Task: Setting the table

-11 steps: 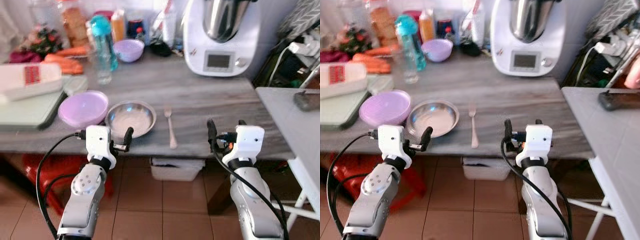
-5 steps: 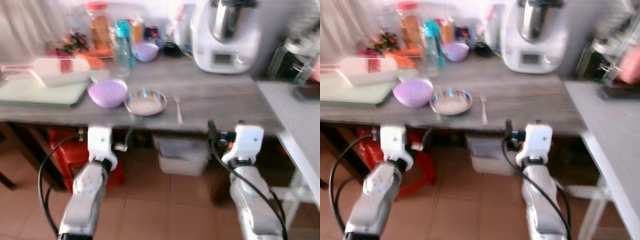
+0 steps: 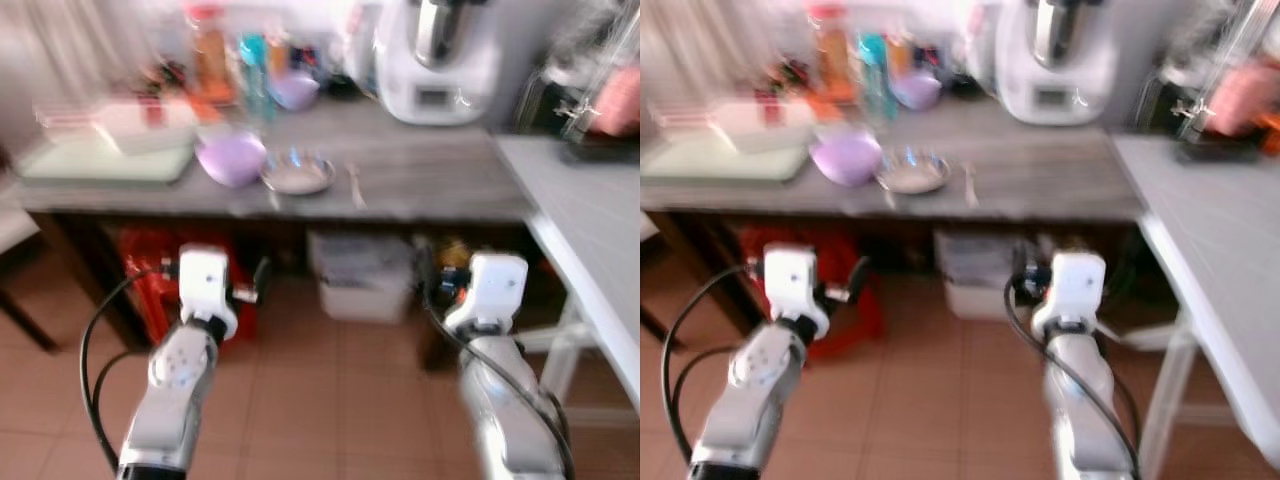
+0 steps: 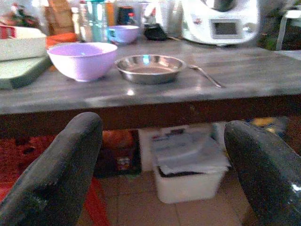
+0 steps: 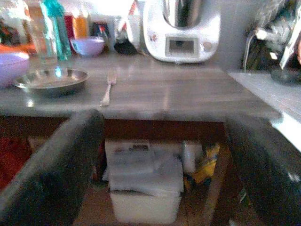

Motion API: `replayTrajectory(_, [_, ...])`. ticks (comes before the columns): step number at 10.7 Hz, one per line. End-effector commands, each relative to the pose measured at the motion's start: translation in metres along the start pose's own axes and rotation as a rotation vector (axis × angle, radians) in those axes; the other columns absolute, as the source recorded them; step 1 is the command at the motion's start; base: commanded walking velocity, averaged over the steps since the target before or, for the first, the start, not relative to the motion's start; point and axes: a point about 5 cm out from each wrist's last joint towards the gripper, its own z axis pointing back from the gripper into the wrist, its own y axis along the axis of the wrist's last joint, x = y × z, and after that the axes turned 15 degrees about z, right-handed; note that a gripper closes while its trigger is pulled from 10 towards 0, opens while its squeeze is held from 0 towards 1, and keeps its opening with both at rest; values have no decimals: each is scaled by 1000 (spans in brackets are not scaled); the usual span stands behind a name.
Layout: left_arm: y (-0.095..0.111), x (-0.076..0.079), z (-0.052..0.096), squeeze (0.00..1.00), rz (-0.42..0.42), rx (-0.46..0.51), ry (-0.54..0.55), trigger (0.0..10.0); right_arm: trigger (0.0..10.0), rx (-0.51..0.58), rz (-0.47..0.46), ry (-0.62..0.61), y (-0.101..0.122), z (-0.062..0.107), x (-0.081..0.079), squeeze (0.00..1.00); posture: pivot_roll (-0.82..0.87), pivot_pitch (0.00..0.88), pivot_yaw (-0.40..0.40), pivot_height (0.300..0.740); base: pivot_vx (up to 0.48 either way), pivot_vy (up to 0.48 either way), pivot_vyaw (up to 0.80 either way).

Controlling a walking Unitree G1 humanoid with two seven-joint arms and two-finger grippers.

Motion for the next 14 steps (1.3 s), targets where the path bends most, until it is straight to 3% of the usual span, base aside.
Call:
replayTrajectory(1, [2,3,-1,0,13,8,-38,10000,10000,28,3,-6,6,-3,3,0,47,0,16,740,0,0,0])
replayTrajectory(3, [2,7,-3,0,-15,8,-55,10000,10000,28,4,-6,6,-3,3,0,47,0,16,740,0,0,0])
replayTrajectory(7, [1,14,-4,0,14,12,-103,10000,10000,26,10,-6,6,-3,2,0,36,0,20,740,0,-213,0])
replayTrajectory(14, [1,14,-5,0,10,7,-121,10000,10000,27,9,-7,7,-4,1,0,35,0,26,740,0,-437,0])
